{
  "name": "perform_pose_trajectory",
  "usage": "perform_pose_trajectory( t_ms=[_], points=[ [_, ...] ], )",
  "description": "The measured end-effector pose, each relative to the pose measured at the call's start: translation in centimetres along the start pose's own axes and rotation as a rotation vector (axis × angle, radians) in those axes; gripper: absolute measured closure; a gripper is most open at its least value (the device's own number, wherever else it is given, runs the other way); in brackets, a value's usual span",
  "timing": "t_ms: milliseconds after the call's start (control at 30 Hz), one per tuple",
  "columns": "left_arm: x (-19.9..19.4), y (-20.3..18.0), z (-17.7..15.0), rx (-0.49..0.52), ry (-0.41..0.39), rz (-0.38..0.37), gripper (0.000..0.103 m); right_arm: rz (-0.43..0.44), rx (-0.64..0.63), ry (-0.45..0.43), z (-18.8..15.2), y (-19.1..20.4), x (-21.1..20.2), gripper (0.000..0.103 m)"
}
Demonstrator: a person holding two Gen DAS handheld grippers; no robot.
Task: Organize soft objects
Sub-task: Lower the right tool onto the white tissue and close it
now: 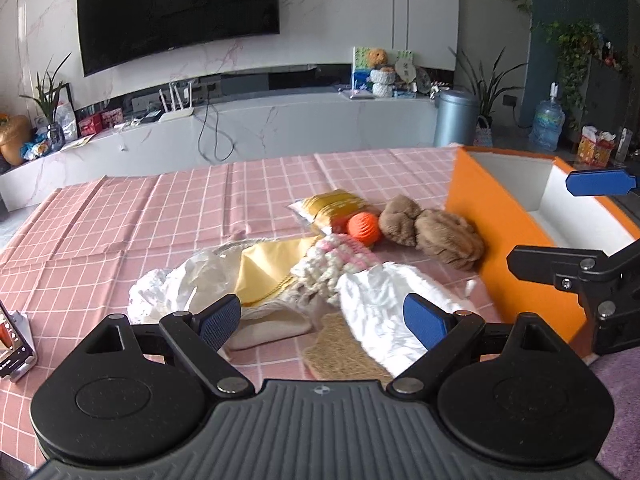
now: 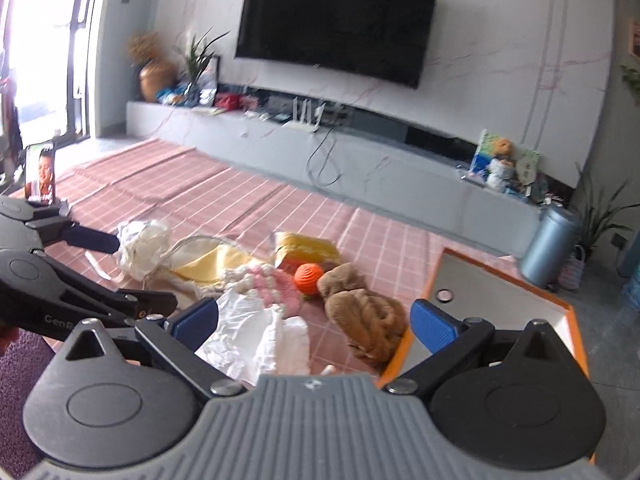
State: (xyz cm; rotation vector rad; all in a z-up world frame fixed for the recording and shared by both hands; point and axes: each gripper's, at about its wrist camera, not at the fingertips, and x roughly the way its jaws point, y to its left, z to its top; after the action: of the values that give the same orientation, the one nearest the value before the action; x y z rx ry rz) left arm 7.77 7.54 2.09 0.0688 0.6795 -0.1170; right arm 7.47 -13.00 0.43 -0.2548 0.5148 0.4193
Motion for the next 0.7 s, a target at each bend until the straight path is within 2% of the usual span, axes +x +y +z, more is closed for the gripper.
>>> perform_pose_trajectory(
  t_ms=[100,167,333,500,633,700],
  points=[
    [1.0,1.0,0.0,-0.005,0.030,0.001,0.000,0.047,-0.008,0.070,0.5,0.5,2.3,0.010],
    [1.8,1.4,0.0,0.001,0.050,0.002,0.000,0.075,-0.004,0.118,0.8,0.8,3.9,0.019],
    [3.5,2.3,-0.1,0.006,0.095,-0.002,0.000,0.132,0.025,0.242,1.0,1.4,7.7,0.029],
    [5.2,2.9,-0.5,0.005,0.136,-0.019,0.010,0.166,0.084,0.356,0.7,1.7,11.2,0.030],
    [6.1,3.5,-0.9,-0.010,0.157,-0.036,0.015,0.187,0.101,0.416,0.3,2.0,13.2,0.037],
    [6.4,3.7,-1.1,-0.018,0.168,-0.045,0.016,0.199,0.115,0.443,0.1,2.0,14.1,0.038]
  ],
)
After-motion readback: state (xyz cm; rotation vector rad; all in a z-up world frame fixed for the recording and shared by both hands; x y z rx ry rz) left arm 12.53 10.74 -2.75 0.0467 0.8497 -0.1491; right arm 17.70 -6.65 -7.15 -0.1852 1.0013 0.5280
